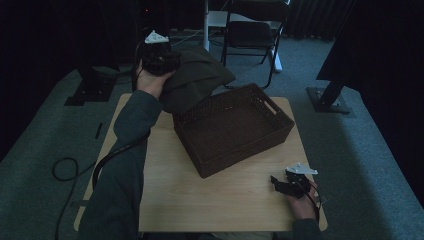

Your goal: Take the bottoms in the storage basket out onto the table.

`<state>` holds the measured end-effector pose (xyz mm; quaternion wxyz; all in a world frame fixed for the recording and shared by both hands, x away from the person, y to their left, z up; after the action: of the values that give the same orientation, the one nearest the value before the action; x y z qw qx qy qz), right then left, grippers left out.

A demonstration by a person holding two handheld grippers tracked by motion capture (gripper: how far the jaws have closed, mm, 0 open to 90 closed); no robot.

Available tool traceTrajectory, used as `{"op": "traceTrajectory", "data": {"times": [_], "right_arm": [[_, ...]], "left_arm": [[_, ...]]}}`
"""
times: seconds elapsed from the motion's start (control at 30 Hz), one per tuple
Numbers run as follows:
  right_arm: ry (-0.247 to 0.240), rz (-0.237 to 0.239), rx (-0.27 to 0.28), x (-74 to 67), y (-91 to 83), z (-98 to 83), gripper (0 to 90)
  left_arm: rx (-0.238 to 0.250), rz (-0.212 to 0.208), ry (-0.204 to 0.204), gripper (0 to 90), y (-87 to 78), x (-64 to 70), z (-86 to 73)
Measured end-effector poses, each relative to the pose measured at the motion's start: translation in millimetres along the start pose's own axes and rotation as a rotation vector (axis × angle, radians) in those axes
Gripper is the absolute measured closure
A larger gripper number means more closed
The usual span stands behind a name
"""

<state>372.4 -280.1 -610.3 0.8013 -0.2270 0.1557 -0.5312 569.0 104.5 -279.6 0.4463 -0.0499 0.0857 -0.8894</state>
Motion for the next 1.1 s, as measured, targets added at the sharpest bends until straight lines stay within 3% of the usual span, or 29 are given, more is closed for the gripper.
{"op": "traceTrajectory", "data": {"times": [0.67, 1.1], "right_arm": [[0.0, 0.0, 0.0, 0.0, 0.0, 0.0, 28.5], [0.001, 0.0, 0.0, 0.0, 0.0, 0.0, 28.5]], "left_arm": [[-0.037, 0.063, -0.012, 75.5, -15.4, -28.6, -17.2], [-0.036, 0.112, -0.034, 75.6, -27.3, -51.8, -30.9]]}}
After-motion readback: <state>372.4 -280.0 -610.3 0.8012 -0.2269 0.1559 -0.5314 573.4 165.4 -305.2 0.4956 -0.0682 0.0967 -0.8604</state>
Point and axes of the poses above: each handheld gripper's, and its own axes: y roughly forward along the jaws, z roughly out of its top, x roughly to its right, the point moved 9 cm from there along y, roughly forward along the jaws, and after that the axes turned 10 degrees about x, right-handed, at the moved point
